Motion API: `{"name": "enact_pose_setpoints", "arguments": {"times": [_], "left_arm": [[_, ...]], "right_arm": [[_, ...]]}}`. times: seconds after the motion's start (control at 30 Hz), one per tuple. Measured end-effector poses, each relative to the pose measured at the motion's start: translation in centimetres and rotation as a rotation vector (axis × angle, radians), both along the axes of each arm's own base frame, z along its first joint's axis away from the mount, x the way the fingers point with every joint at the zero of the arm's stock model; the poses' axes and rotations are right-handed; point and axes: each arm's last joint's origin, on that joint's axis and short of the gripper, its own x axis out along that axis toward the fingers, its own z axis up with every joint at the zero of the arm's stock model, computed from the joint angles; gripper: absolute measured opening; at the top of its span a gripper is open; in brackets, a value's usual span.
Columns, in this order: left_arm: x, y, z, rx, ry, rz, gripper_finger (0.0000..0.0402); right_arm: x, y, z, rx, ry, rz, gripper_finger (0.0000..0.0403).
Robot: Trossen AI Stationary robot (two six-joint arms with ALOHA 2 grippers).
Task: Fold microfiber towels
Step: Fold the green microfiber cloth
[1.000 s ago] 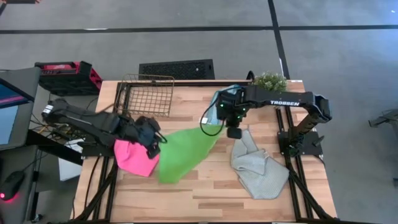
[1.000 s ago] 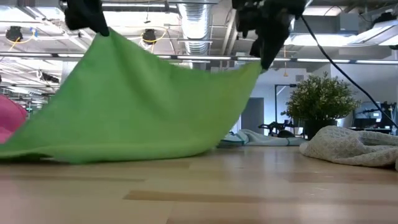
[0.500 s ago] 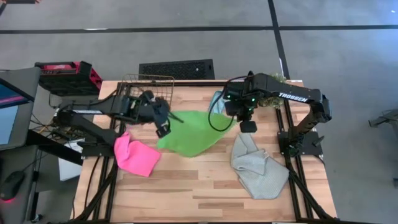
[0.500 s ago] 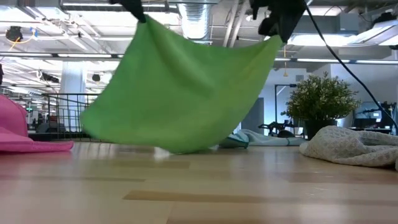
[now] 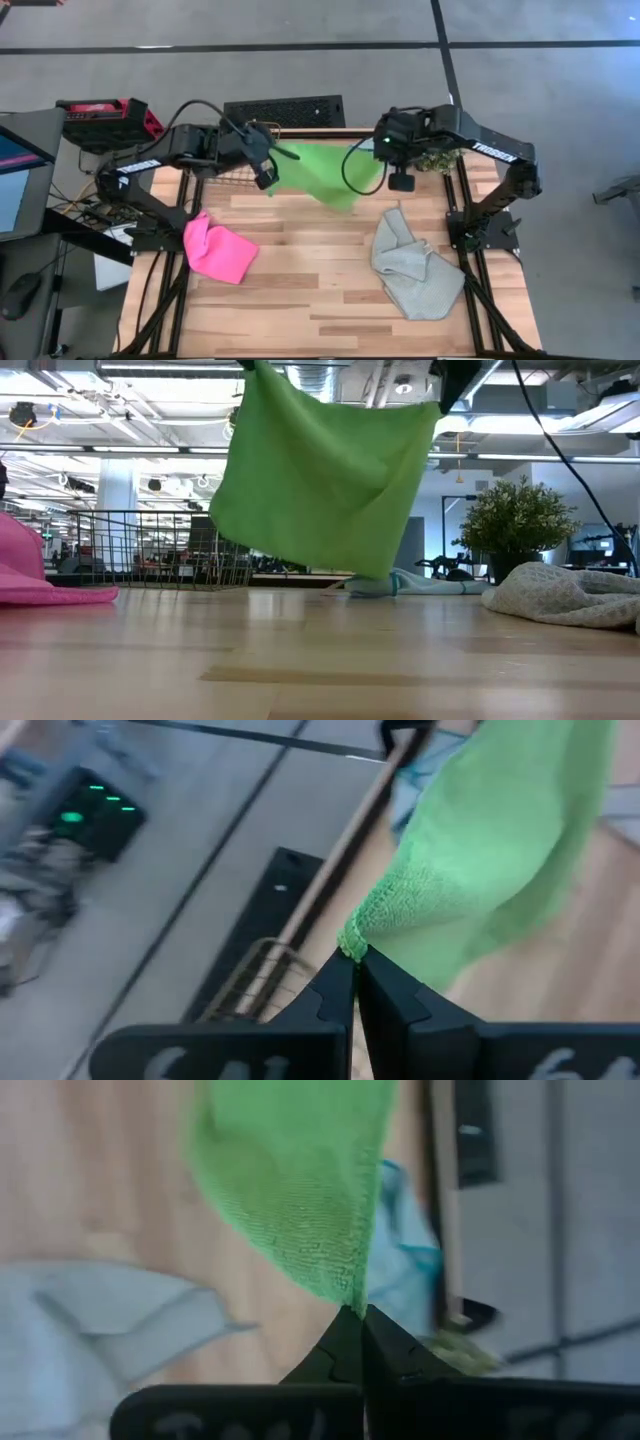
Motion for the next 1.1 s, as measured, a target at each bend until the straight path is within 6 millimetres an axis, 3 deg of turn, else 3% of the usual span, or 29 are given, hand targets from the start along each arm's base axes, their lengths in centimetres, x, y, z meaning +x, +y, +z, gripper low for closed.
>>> {"name": "enact_pose_setpoints", "arguments": {"times": [0.3, 0.47, 0.67, 0.8, 0.93, 1.1], "left_arm": [[0.9, 2.5, 1.1, 0.153, -0.056, 0.025, 0.0], [1.8, 2.2, 0.3, 0.063, -0.045, -0.051, 0.0], [3.6, 0.5, -3.4, -0.127, 0.183, -0.146, 0.0], [5.1, -1.2, -5.5, -0.207, 0.302, -0.223, 0.0], [6.2, -2.9, -6.8, -0.299, 0.346, -0.312, 0.0], [6.1, -4.7, -7.2, -0.415, 0.329, -0.349, 0.0]], "right_arm": [[-0.4, -2.4, 0.2, -0.197, 0.013, -0.155, 0.0008], [-0.7, -2.5, 0.0, -0.169, 0.012, -0.233, 0.0008], [0.1, -0.8, -1.9, 0.03, 0.038, -0.137, 0.0008], [0.6, 0.8, -4.3, 0.157, 0.112, -0.072, 0.0008], [0.9, 2.6, -6.5, 0.287, 0.184, -0.033, 0.0008], [0.9, 5.0, -8.2, 0.379, 0.248, -0.002, 0.0008]]}}
